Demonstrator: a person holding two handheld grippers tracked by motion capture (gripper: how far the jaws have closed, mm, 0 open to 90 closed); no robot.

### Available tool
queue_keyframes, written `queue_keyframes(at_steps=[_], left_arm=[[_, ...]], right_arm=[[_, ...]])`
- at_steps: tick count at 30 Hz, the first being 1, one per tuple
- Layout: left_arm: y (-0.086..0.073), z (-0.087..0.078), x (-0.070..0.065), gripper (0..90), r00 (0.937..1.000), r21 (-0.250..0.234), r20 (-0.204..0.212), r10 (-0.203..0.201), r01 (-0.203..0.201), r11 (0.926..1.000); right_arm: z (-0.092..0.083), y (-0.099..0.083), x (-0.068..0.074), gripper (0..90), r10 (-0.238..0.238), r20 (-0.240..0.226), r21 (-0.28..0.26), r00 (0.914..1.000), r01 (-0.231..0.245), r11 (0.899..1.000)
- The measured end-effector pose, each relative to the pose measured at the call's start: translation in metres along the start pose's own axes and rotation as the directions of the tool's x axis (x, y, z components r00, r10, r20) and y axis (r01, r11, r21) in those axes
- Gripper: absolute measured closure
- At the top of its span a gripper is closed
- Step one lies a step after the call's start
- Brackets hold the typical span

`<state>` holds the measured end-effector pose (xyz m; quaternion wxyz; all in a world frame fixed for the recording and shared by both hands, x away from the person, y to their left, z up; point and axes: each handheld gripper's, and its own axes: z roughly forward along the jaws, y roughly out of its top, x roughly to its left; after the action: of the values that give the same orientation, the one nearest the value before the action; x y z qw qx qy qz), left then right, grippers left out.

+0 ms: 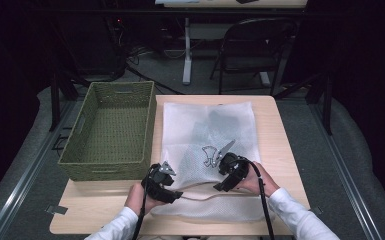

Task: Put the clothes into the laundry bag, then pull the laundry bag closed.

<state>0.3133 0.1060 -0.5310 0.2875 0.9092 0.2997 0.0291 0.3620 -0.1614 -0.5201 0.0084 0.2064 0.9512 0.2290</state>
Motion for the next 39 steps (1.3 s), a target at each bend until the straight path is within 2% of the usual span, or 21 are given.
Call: queue_keyframes(at_steps=[2,3,6,8,12,15,18,19,21,23,29,31,35,37,39], left_arm=[[-0.004,-0.005,-0.003,35.6,0.9998,-0.014,-0.008,-0.016,0.016,0.9998],[-0.006,-0.007,-0.002,33.0,0.9999,-0.013,-0.008,-0.008,0.008,0.9999],[-0.012,-0.014,-0.002,28.5,0.9995,-0.019,-0.023,-0.021,0.020,0.9996],[-0.017,-0.016,-0.002,25.8,0.9990,-0.023,-0.024,-0.039,0.038,0.9990],[-0.027,-0.022,-0.005,21.2,0.9974,-0.022,-0.032,-0.065,0.064,0.9977],[-0.037,-0.021,-0.014,19.9,0.9981,0.022,-0.052,-0.032,0.033,0.9992],[-0.043,-0.019,-0.018,18.2,0.9981,0.050,-0.052,-0.034,0.037,0.9981],[-0.045,-0.019,-0.020,17.7,0.9976,0.054,-0.052,-0.047,0.050,0.9973],[-0.047,-0.018,-0.021,15.2,0.9961,0.065,-0.069,-0.056,0.061,0.9960],[-0.049,-0.017,-0.022,14.8,0.9956,0.069,-0.069,-0.063,0.068,0.9953],[-0.050,-0.013,-0.020,16.0,0.9925,0.085,-0.078,-0.095,0.101,0.9912],[-0.051,-0.011,-0.019,16.3,0.9919,0.091,-0.086,-0.093,0.101,0.9907],[-0.055,-0.009,-0.017,17.7,0.9880,0.092,-0.093,-0.124,0.132,0.9869],[-0.057,-0.008,-0.016,18.4,0.9881,0.104,-0.090,-0.125,0.134,0.9855],[-0.057,-0.007,-0.016,20.8,0.9874,0.097,-0.104,-0.119,0.130,0.9868]], right_arm=[[-0.001,0.001,0.003,26.2,-0.001,0.005,-0.002,1.0000,0.001,1.000],[-0.002,0.002,0.004,24.1,0.003,0.007,-0.004,1.0000,-0.003,1.000],[-0.003,0.004,0.007,16.5,0.002,0.011,0.000,0.9999,-0.002,1.000],[-0.004,0.006,0.009,15.3,0.014,0.011,-0.006,0.9998,-0.014,1.000],[-0.006,0.009,0.011,13.0,0.010,0.021,-0.032,0.9997,-0.009,0.999],[-0.008,0.010,0.014,12.2,0.010,0.020,-0.042,0.9997,-0.009,0.999],[-0.009,0.011,0.016,12.3,0.001,0.027,-0.055,0.9996,0.001,0.998],[-0.009,0.012,0.017,12.4,0.000,0.027,-0.058,0.9996,0.001,0.998],[-0.009,0.013,0.020,12.2,-0.004,0.021,-0.057,0.9998,0.006,0.998],[-0.009,0.014,0.021,12.1,-0.019,0.019,-0.059,0.9996,0.021,0.998],[-0.008,0.015,0.023,12.8,-0.028,0.024,-0.070,0.9993,0.030,0.997],[-0.008,0.015,0.023,13.2,-0.022,0.020,-0.079,0.9996,0.023,0.997],[-0.008,0.019,0.025,13.2,-0.034,0.034,-0.079,0.9988,0.037,0.996],[-0.008,0.022,0.027,13.2,-0.032,0.033,-0.085,0.9989,0.035,0.996],[-0.007,0.025,0.030,13.4,-0.053,0.028,-0.091,0.9982,0.055,0.994]])
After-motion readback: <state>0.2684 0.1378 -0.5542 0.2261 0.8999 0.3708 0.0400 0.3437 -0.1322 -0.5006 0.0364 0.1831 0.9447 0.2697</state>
